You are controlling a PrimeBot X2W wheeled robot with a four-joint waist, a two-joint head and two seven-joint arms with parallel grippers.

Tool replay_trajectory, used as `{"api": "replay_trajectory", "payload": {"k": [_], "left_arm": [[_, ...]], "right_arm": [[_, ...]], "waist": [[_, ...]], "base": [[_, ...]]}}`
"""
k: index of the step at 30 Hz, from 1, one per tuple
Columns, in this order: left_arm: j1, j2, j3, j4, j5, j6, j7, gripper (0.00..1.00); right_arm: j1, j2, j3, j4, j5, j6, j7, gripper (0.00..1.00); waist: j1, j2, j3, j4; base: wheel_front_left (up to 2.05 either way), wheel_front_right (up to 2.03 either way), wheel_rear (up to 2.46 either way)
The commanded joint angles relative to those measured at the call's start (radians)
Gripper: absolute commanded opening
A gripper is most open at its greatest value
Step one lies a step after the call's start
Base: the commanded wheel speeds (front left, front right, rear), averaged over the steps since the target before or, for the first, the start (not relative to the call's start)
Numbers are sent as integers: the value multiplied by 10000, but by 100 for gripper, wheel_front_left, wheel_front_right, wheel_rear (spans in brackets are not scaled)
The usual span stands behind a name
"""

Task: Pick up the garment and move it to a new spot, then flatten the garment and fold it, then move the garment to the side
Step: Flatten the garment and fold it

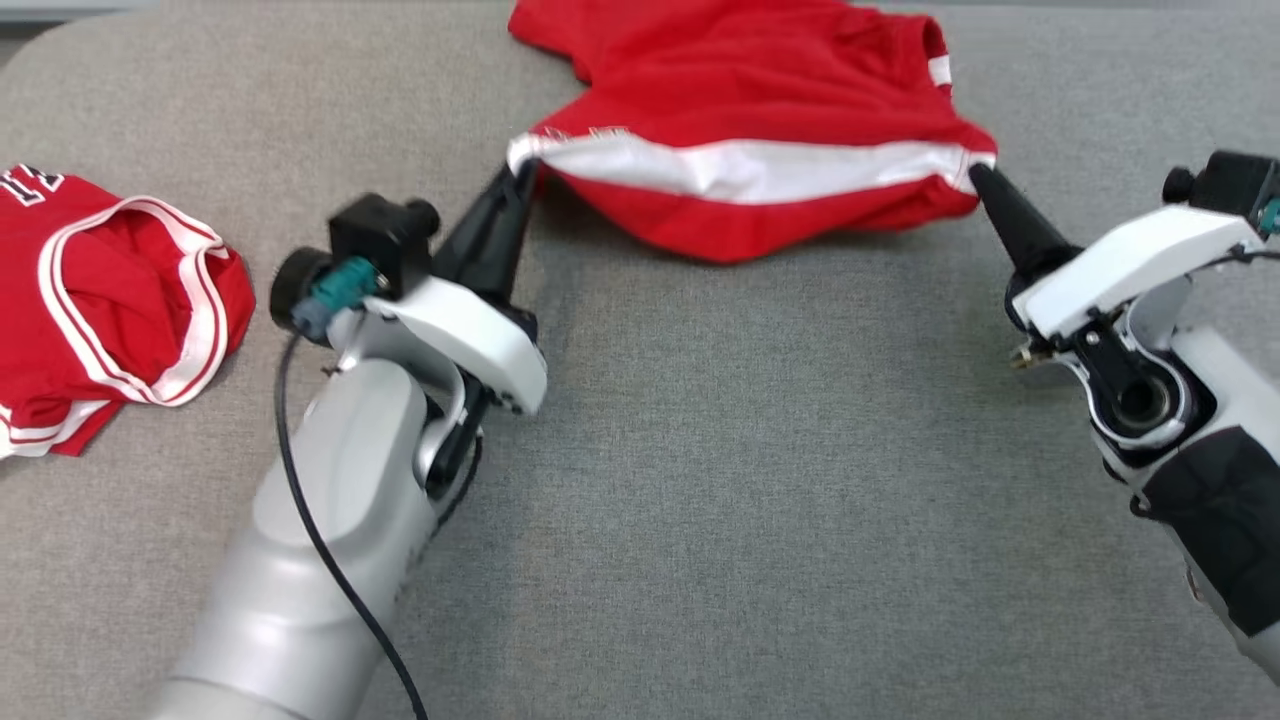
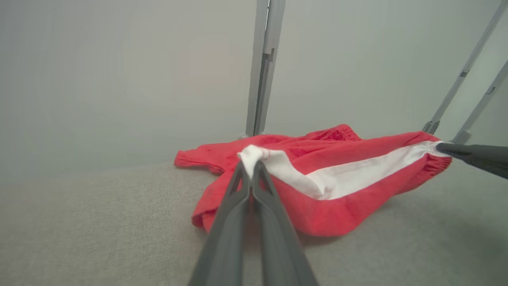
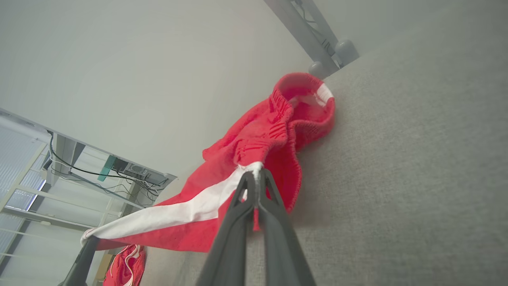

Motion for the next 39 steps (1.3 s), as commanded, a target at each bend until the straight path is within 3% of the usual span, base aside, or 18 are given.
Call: {"api": "replay_trajectory", "payload": {"k": [1,15,28,39], "left_arm": [[340,126,-177,-114,219,-11,-8,0],[2047,590,-1118,-143,2044,-8,-8,0],[3215,1103,-821,-330,3259,954,-8,0],[4015,1438,-1056,-186,3883,1080,-8,0]], "right_arm": [[277,-176,48,2,148,24,172,0],[1523,-482,198,178,1075,24,1643,0],[2157,-925,576,31,546,24,2060,0],[2738,-1186,1081,-284,513,24,2632,0]], "waist": [[0,0,-289,8],[0,0,-1262,72],[0,0,-1889,92],[0,0,-2475,84]], "base": [[0,0,0],[0,0,0],[0,0,0],[0,0,0]]}}
